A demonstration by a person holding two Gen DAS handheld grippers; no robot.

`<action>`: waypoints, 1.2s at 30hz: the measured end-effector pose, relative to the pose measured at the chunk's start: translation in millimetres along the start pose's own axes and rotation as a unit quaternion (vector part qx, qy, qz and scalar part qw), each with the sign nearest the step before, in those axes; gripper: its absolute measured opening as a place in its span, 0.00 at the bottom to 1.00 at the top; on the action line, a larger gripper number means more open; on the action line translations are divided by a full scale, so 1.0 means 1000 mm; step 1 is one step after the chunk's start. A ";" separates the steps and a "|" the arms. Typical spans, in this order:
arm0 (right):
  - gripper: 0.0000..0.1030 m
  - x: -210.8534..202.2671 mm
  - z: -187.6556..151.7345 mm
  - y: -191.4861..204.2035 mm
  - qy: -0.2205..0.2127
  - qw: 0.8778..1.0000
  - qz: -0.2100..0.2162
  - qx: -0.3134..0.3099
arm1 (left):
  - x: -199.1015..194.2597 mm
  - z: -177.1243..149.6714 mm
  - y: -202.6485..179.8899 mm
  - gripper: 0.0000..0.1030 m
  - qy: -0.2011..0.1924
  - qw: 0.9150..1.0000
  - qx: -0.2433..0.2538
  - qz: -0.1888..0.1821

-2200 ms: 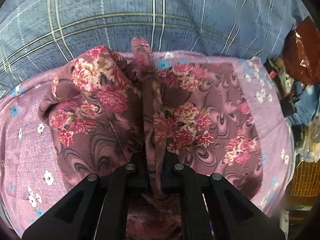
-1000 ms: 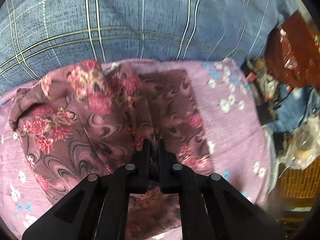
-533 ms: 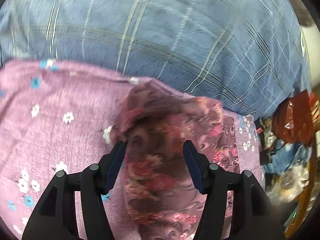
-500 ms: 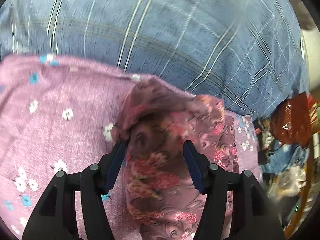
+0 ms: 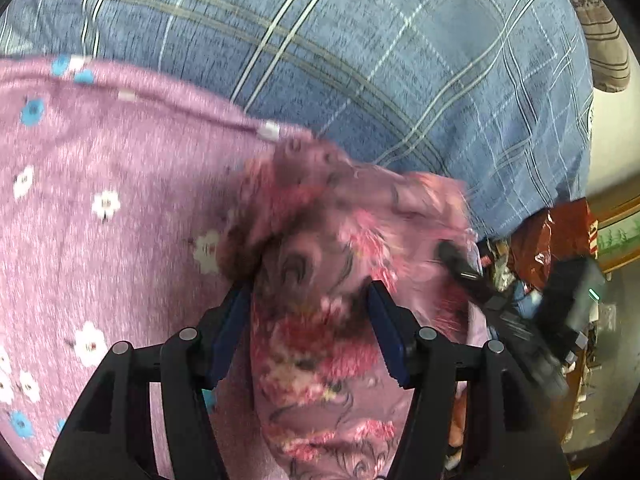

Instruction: Fold small clothes

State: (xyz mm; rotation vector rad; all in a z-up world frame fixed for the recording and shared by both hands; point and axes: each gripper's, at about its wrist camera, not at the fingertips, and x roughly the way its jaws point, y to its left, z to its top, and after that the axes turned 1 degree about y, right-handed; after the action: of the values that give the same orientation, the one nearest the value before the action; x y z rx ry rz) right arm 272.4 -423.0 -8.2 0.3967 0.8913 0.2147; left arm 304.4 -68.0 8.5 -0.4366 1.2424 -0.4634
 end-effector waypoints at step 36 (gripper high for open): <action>0.15 0.007 0.025 -0.101 -0.017 0.981 0.002 0.194 | 0.067 0.052 -0.075 0.64 0.013 0.993 0.073 0.093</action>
State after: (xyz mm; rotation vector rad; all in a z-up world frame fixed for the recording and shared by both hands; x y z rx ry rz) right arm 298.4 -518.7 -41.5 0.7627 0.8983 0.0346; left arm 364.4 -164.5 10.6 -0.1886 1.2523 -0.3995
